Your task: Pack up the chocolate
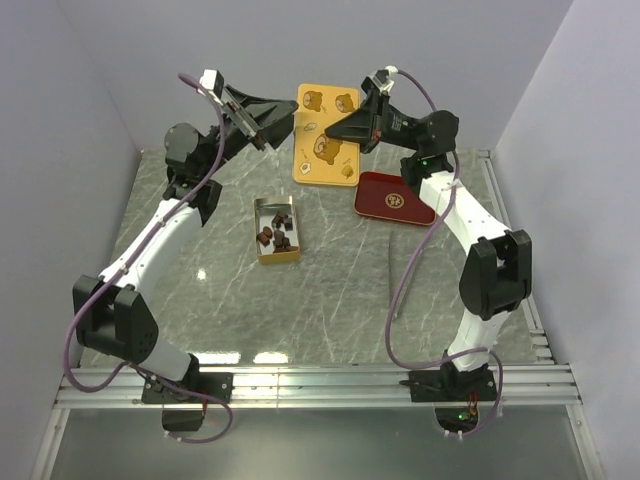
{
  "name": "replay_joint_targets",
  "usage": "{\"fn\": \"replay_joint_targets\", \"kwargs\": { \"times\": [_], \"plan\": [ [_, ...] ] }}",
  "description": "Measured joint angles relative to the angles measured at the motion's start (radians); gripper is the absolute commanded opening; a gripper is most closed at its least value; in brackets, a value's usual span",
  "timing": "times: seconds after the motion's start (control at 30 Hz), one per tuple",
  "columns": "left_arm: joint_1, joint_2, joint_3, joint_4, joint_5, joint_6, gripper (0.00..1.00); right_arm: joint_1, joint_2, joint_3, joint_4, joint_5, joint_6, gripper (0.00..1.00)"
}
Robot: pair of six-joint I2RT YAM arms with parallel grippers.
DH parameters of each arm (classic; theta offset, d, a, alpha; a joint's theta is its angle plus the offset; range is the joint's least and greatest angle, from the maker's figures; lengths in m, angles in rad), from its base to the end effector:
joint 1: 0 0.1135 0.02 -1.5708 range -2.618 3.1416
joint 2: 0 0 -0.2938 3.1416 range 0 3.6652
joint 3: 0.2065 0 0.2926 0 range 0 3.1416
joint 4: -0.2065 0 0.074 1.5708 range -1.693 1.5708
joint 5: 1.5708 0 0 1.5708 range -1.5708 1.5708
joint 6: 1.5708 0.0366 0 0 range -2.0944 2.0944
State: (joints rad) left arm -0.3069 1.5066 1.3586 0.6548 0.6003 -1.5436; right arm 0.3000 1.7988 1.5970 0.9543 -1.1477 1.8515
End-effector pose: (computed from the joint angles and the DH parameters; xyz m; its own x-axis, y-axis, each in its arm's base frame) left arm 0.3601 -0.1358 0.4744 -0.7072 -0.6412 -0.2979 0.4821 -0.1293 -0.8665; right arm 0.4143 0.1631 0.4619 -0.9085 0.1319 -0.3966 -0.4176 -0.2482 0.8741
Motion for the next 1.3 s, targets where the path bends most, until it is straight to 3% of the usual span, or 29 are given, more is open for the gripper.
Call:
{"fn": "replay_joint_targets", "kwargs": {
  "times": [0.33,0.67,0.83,1.1,1.3],
  "plan": [
    [0.050,-0.043,-0.007,-0.116,0.006,0.096,0.75,-0.003,-0.045,-0.039,-0.284,0.002,-0.223,0.16],
    [0.126,-0.104,-0.060,-0.160,0.032,0.137,0.77,-0.003,-0.062,-0.100,-0.451,0.003,-0.374,0.16],
    [0.194,-0.158,-0.071,-0.327,0.028,0.263,0.78,-0.003,-0.061,-0.113,-0.521,0.002,-0.440,0.16],
    [0.196,-0.186,-0.100,-0.579,-0.004,0.491,0.79,-0.003,-0.011,-0.113,-0.604,0.004,-0.541,0.16],
    [0.196,-0.167,-0.128,-0.758,-0.055,0.652,0.79,0.006,0.048,-0.110,-0.781,0.038,-0.681,0.15]
  ]
}}
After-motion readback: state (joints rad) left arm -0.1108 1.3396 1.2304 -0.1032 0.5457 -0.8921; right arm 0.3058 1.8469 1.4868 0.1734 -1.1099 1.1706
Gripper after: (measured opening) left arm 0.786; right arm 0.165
